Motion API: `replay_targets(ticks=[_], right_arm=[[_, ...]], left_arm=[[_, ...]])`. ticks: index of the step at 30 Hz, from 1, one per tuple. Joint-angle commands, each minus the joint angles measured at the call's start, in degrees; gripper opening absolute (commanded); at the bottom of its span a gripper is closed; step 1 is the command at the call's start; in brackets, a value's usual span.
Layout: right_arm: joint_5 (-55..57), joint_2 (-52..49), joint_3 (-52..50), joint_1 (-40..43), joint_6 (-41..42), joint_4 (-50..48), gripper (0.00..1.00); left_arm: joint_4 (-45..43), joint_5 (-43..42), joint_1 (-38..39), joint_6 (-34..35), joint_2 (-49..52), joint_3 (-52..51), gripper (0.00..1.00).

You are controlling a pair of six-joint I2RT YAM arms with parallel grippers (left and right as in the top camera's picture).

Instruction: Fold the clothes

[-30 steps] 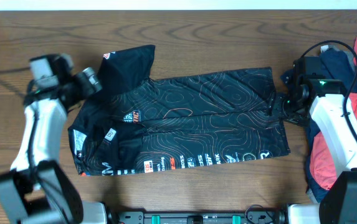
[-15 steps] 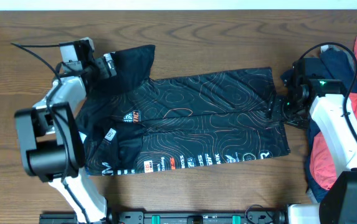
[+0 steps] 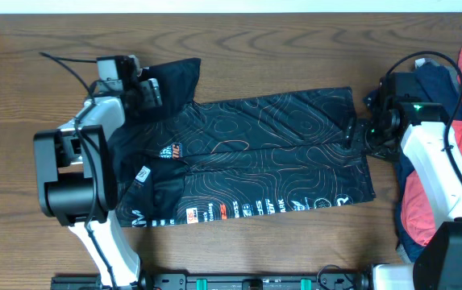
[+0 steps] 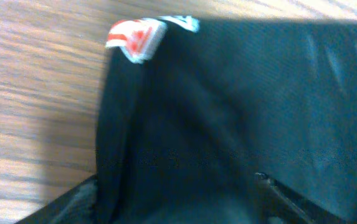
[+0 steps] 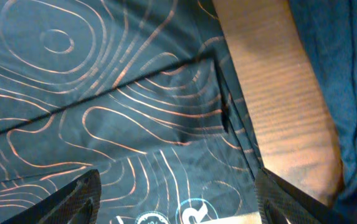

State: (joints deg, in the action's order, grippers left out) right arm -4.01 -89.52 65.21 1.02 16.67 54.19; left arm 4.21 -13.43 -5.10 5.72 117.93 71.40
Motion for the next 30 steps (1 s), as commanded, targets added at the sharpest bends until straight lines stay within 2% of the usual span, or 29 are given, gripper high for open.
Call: replay_targets(ticks=[1,6,11,13,18,22,30], right_arm=[[-1.9,0.4,0.5,0.0,-2.3,-0.9,0.77],[-1.9,0.4,0.5,0.0,-3.5,-2.8,0.75],[-2.1,0.2,0.5,0.0,-4.2,-7.7,0.68],[-2.1,0.0,0.5,0.0,-4.2,-9.5,0.67],[-2.1,-2.6,0.5,0.0,-4.2,-14.8,0.65],[-2.3,-6.9,0.5,-0.6,-4.9,-21.4,0.59],[1.1,-19.4,5.6,-1.8,-5.8,-30.7,0.59]], left_arm=[[1.6,-1.1,1.0,-0.1,1.2,-0.2,0.6],[2.6,-0.2,0.8,-0.1,1.2,-0.2,0.26],[3.4,-0.2,0.8,1.7,1.1,-0.2,0.09],[3.6,-0.2,0.8,2.7,1.0,-0.2,0.06],[5.6,-0.2,0.8,3.0,-0.8,-0.2,0.06],[7.5,-0.3,0.8,3.1,-3.9,-0.2,0.06],[18.7,-0.3,0.8,3.1,-12.9,-0.2,0.06]])
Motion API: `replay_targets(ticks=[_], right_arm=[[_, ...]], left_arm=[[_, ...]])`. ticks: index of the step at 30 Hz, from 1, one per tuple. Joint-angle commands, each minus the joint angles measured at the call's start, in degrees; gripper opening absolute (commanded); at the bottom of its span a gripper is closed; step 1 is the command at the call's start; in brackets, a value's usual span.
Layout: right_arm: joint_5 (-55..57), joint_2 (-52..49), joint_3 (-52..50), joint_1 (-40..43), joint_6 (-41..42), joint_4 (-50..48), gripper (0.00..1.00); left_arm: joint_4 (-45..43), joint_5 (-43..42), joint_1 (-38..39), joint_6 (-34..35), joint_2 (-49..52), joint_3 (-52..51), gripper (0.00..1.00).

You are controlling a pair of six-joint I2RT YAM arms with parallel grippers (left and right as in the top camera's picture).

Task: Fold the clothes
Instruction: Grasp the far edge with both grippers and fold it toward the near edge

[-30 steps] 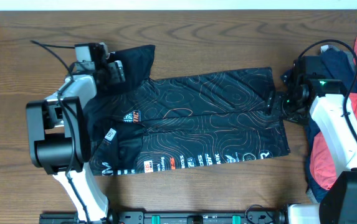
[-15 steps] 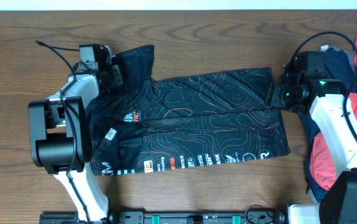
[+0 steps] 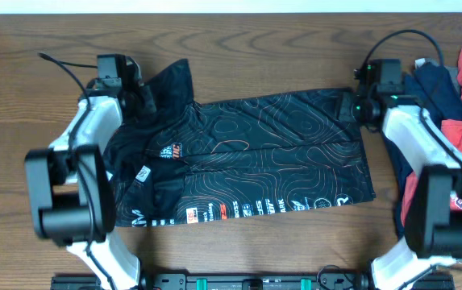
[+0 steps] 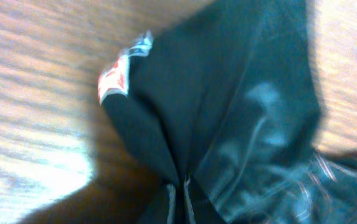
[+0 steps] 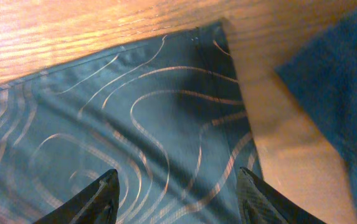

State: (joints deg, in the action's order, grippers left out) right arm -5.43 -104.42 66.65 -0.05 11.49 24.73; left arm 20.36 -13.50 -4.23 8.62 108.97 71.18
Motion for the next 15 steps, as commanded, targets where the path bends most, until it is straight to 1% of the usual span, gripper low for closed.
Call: replay_targets(ticks=[1,8,15], right_arm=[[3.1,-6.4,5.9,-0.8,-0.6,-1.6,0.6],[5.7,-18.7,16.4,-1.0,-0.6,-5.2,0.6],[5.6,-23.2,18.1,-1.2,-0.6,-10.1,0.59]], left_arm=[[3.8,-0.2,-0.1,0.2,-4.7,0.0,0.06],[9.1,-0.2,-0.1,0.2,-6.3,0.0,0.06],[10.9,-0.2,-0.1,0.2,-6.3,0.0,0.06]])
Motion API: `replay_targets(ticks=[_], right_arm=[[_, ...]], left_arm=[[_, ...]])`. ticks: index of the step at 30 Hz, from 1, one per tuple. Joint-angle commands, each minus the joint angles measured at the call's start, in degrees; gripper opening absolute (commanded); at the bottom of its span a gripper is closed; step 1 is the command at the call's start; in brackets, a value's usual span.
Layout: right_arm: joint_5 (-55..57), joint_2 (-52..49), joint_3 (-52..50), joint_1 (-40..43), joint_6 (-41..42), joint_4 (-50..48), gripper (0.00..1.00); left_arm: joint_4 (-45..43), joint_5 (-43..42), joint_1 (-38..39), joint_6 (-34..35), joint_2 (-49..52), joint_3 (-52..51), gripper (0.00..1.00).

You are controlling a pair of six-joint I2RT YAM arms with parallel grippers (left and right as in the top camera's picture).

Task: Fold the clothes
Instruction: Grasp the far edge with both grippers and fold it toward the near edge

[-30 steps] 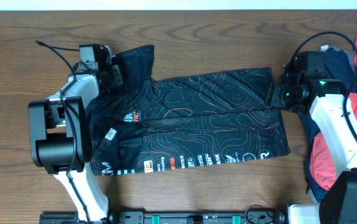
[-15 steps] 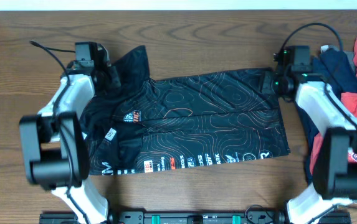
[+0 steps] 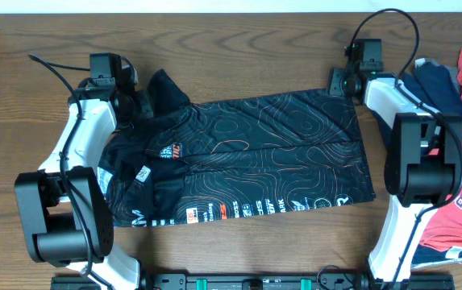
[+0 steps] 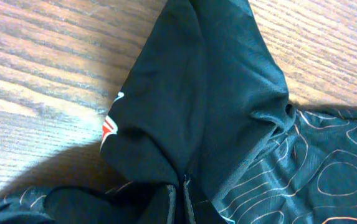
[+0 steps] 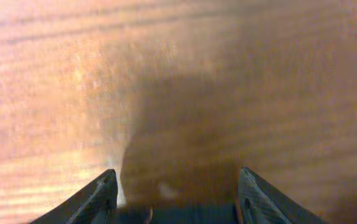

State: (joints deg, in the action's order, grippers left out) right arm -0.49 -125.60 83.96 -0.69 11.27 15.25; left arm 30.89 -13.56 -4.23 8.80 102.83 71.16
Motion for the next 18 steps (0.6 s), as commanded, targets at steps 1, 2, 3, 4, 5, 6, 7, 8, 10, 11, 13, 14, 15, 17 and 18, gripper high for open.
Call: replay_targets(ticks=[1,2,3,4,5,6,7,8,10,11,13,14,15,17,18], right_arm=[[0.7,-2.3,0.8,-0.6,-0.4,-1.0,0.59],[0.7,-2.4,0.8,-0.6,-0.4,-1.1,0.54],[0.7,-2.4,0.8,-0.6,-0.3,-0.9,0.43],[0.7,-2.4,0.8,-0.7,-0.4,-0.5,0.33],[0.7,-2.4,0.8,-0.7,-0.4,0.2,0.21],[0.7,-2.4,0.8,-0.7,-0.4,1.0,0.16],[1.0,-2.4,0.8,-0.7,-0.4,1.7,0.13],[1.7,-2.4,0.8,-0.7,-0.4,2.5,0.12],[3.8,-2.4,0.8,-0.7,-0.4,3.9,0.17],[4.8,-2.4,0.8,-0.7,-0.4,4.2,0.19],[6.4,-2.3,0.8,-0.7,-0.4,4.8,0.21],[6.6,-2.3,0.8,-0.7,-0.4,4.9,0.21],[6.5,-2.3,0.8,-0.6,-0.4,4.9,0.22],[6.5,-2.2,0.8,-0.6,-0.4,5.1,0.3],[6.5,-1.9,0.8,-0.6,-0.4,5.2,0.38]], left_arm=[[0.3,-0.1,-0.1,0.1,-0.2,0.0,0.06],[0.3,-0.1,-0.1,0.0,-0.2,0.0,0.06],[0.4,-0.1,-0.1,0.1,-0.2,0.0,0.06],[0.4,-0.1,-0.1,0.1,-0.2,0.0,0.06],[0.4,-0.1,-0.1,0.1,-0.2,0.0,0.06],[0.4,-0.1,-0.1,0.1,-0.2,0.0,0.06],[0.4,-0.1,-0.1,0.1,-0.2,0.0,0.06],[0.4,-0.1,-0.1,0.0,-0.2,0.0,0.06],[0.4,-0.1,-0.1,0.0,-0.2,0.0,0.06],[0.4,-0.1,-0.1,0.0,-0.2,0.0,0.06],[0.4,-0.1,-0.1,0.1,-0.2,0.0,0.06],[0.4,-0.1,-0.1,0.1,-0.2,0.0,0.06],[0.4,-0.1,-0.1,0.1,-0.2,0.0,0.06],[0.4,-0.1,-0.1,0.0,-0.2,0.0,0.06],[0.4,-0.1,-0.1,0.1,-0.2,0.0,0.06]])
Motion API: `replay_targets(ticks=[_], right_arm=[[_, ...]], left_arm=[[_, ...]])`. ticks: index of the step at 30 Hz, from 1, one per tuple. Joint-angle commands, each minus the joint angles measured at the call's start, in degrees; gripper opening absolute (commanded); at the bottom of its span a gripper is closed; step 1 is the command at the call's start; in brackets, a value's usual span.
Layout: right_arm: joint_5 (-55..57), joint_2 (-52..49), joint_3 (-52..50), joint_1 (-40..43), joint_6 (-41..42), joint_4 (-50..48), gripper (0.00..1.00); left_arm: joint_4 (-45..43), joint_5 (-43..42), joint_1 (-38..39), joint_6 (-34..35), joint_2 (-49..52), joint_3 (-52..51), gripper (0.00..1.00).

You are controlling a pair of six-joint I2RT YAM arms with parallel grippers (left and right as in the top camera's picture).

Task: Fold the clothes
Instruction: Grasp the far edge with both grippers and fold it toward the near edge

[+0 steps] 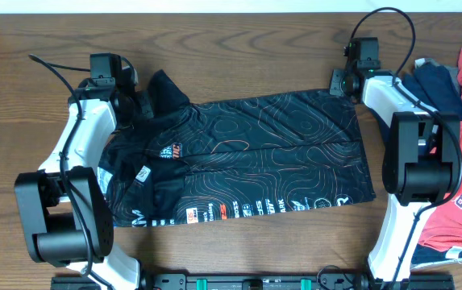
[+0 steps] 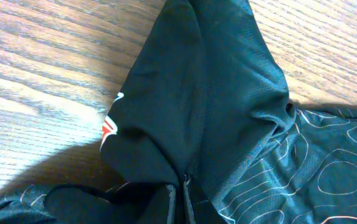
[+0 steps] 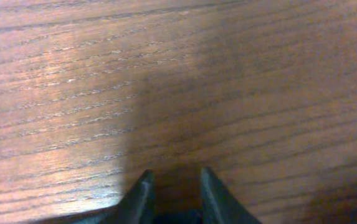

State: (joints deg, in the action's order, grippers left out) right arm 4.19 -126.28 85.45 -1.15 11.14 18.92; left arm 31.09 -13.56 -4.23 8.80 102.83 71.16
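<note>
A black shirt (image 1: 247, 157) with thin contour lines and sponsor logos lies flat across the table. Its far left sleeve (image 2: 197, 93) is bunched and lifted, with a red and white label on it. My left gripper (image 1: 139, 103) is shut on the cloth at the sleeve's base, fingertips (image 2: 179, 186) meeting in the fold. My right gripper (image 1: 342, 83) is at the shirt's far right corner. In the right wrist view its fingers (image 3: 142, 190) stand partly closed, a gap still between them, over bare wood. Dark cloth shows low between them.
A pile of clothes lies at the right edge: a navy piece (image 1: 439, 80), a red piece and more red cloth (image 1: 456, 217) nearer the front. Cables arch over both arms. The wooden table (image 1: 247, 40) runs on behind the shirt.
The right gripper's fingers stand much closer together at the shirt's far right corner. The left gripper, still shut on the sleeve, and the shirt have not moved.
First my left gripper was open over the sleeve and the right open over the shirt's right hem. Then the left was shut on the sleeve, the right nearer the far corner. Then the sleeve was drawn left, the right wide open at the corner, now narrowed.
</note>
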Motion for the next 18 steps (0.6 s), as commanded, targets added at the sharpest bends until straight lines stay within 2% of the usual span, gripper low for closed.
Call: replay_targets(ticks=[1,5,7,9,11,12,18], right_arm=[[1.8,-1.0,-0.7,-0.2,-0.3,1.6,0.45],[1.8,0.6,-0.7,-0.1,-0.5,3.0,0.46],[1.4,1.5,-0.7,-0.1,-0.5,4.0,0.42],[1.4,1.9,-0.7,-0.2,-0.5,5.0,0.3],[0.9,1.9,-0.7,-0.3,-0.5,5.9,0.08],[0.7,1.9,-0.7,-0.3,-0.5,6.7,0.01],[1.2,3.5,-0.7,0.2,1.1,9.6,0.01]], left_arm=[[0.2,-0.1,-0.1,0.0,-0.2,0.0,0.06],[0.2,-0.1,-0.1,0.1,-0.2,0.0,0.06],[0.2,-0.1,-0.1,0.0,-0.2,0.0,0.06],[0.2,-0.1,-0.1,0.0,-0.2,0.0,0.06],[0.2,-0.1,-0.1,0.0,-0.2,0.0,0.06],[0.2,-0.1,-0.1,0.1,-0.2,0.0,0.06],[0.4,-0.1,-0.2,0.0,-1.9,0.0,0.06]])
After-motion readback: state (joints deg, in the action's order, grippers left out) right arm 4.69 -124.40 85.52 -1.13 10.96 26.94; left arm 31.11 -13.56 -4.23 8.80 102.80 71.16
